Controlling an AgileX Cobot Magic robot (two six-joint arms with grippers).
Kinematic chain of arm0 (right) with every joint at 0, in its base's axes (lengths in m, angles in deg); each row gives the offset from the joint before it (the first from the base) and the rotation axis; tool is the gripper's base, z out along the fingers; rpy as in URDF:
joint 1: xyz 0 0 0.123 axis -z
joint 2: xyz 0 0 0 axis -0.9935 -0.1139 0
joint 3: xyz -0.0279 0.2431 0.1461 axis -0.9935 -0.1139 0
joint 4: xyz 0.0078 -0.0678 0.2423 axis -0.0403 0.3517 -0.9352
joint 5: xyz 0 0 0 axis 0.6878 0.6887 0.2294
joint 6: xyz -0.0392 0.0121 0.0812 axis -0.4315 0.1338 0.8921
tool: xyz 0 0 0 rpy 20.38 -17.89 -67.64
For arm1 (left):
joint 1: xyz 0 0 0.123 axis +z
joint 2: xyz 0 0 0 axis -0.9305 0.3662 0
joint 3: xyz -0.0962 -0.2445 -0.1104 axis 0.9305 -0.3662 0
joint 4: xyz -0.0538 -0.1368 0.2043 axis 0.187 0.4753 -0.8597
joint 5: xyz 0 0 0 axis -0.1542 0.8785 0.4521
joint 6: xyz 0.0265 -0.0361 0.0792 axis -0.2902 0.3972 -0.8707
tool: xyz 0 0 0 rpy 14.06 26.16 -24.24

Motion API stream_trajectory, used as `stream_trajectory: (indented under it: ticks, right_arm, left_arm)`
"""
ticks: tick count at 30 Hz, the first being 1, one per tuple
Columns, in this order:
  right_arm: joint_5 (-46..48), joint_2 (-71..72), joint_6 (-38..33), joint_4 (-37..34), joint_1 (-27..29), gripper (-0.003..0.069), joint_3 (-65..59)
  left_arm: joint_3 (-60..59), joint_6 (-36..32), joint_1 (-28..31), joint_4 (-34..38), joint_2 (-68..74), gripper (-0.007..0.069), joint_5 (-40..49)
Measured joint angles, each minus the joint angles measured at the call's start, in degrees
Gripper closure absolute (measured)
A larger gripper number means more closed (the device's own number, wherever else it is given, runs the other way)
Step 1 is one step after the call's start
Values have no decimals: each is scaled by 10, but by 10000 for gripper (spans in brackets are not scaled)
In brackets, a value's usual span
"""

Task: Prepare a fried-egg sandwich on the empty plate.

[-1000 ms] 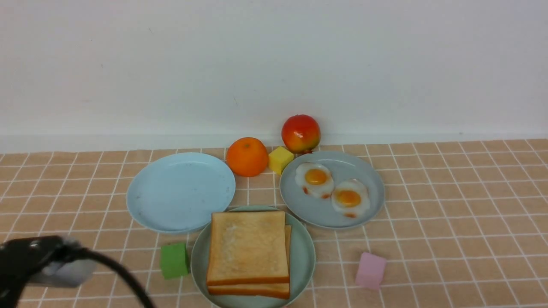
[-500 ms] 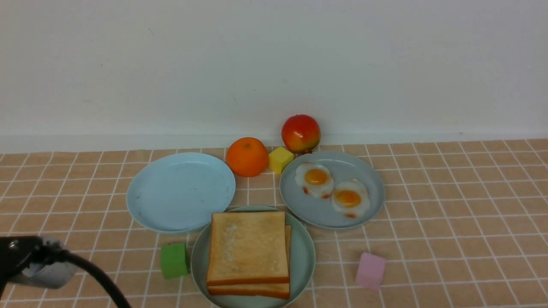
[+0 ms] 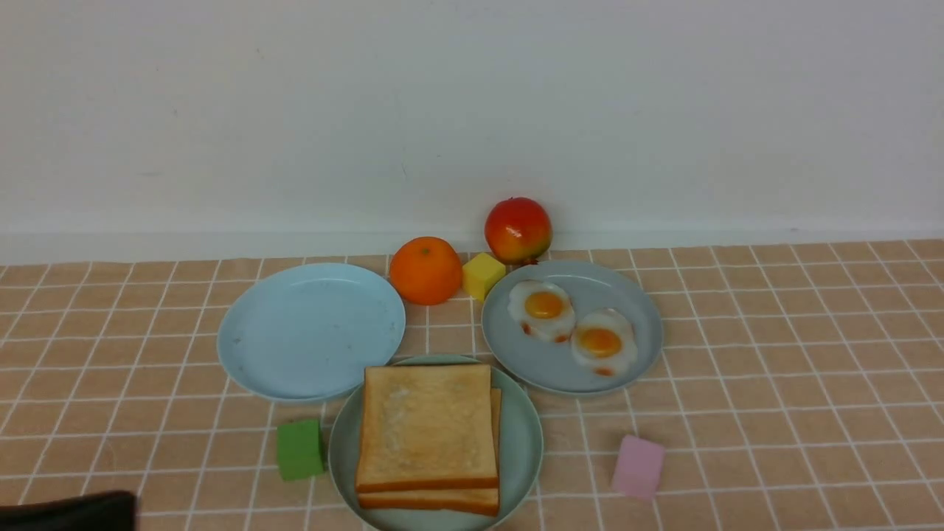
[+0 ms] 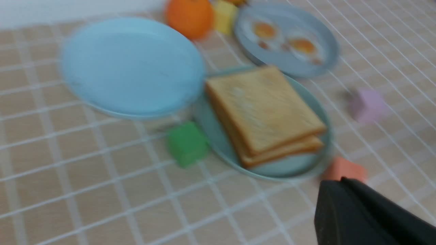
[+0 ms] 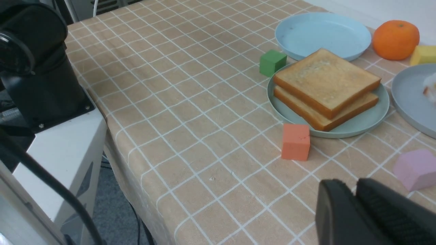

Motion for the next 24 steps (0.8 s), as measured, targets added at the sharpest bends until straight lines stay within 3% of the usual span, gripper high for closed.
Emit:
stream_trajectory:
  ticks: [5,9,13,16,24]
  right_arm:
    - [0,0,0,0,0,545,0]
    - [0,0,0,0,0,542,0]
    - [1,0,0,1,0,537,0]
    - [1,0,0,1,0,532,0]
    - [1,0,0,1,0,525,0]
  left_arm:
    - [-89,-78,119,11,-120,638,-14]
    - [-152,-205,226,78,-192,638,-40]
    - [-207,-271,315,149,-196,638,-89]
    - [-238,-269,354,183,-196,638,-121]
    - [-243,-210,362,168,-196,638,-98]
